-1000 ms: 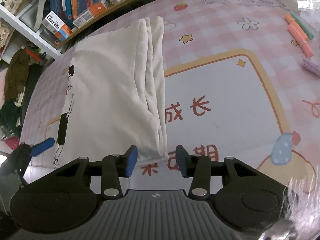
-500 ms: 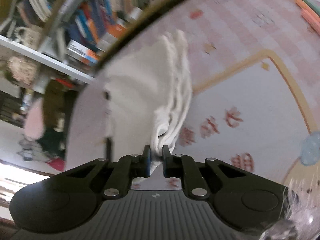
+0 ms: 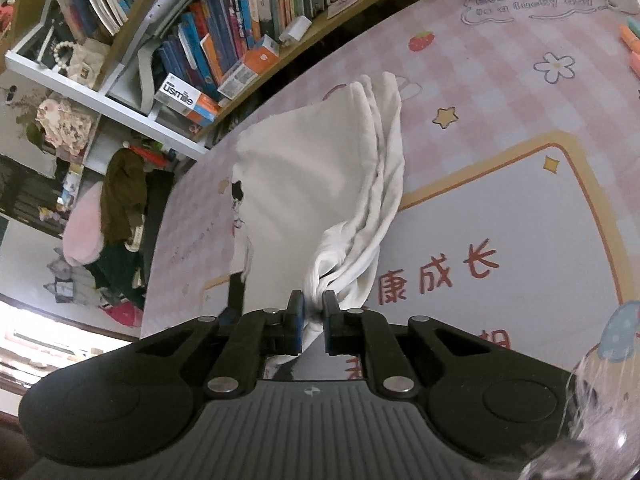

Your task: Fold clothes

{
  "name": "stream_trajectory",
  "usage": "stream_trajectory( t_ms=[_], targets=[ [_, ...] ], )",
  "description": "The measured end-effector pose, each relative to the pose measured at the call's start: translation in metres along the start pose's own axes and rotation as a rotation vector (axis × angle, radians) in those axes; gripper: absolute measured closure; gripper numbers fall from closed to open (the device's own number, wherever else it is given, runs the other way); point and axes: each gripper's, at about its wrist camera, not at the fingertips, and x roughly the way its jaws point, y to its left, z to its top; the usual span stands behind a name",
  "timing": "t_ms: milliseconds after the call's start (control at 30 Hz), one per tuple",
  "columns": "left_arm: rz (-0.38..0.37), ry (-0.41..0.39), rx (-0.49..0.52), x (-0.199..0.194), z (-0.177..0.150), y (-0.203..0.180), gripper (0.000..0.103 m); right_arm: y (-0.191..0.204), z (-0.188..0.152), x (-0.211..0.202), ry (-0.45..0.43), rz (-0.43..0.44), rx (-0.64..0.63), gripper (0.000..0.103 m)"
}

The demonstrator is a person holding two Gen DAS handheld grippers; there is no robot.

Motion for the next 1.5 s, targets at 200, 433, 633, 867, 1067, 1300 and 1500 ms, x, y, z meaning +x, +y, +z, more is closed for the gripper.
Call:
stream_trajectory(
  t_ms=[200,433,633,867,1067,1300,1500],
  targets=[
    [0.001,0.006,-0.004,-0.001,0.000,0.000,0.025,-0.009,-0.007,0.002,0.022,-0.083,-0.044,0.087],
    [-0.015,-0.001,-0.035,-0.005,0.004,0.006,0.025,0.022,-0.021,-0.003,-0.003,-0.256,-0.493,0.051],
    [-0.050,0.000,-0.081,-0.006,0.010,0.018,0.025,0.060,-0.057,0.020,0.022,-0.301,-1.000,0.028],
    [-0.120,0.010,-0.155,-0.003,0.013,0.034,0.025,0.082,-0.089,0.067,0.105,-0.284,-1.263,0.027],
    [-0.147,0.003,-0.203,-0.002,0.014,0.044,0.025,0.077,-0.103,0.091,0.131,-0.351,-1.373,0.029],
    [-0.169,-0.002,-0.210,-0.002,0.011,0.047,0.025,0.072,-0.105,0.097,0.088,-0.486,-1.468,0.088],
    [-0.165,-0.003,-0.149,-0.006,0.002,0.039,0.025,0.091,-0.092,0.079,-0.017,-0.468,-1.496,0.093]
  ],
)
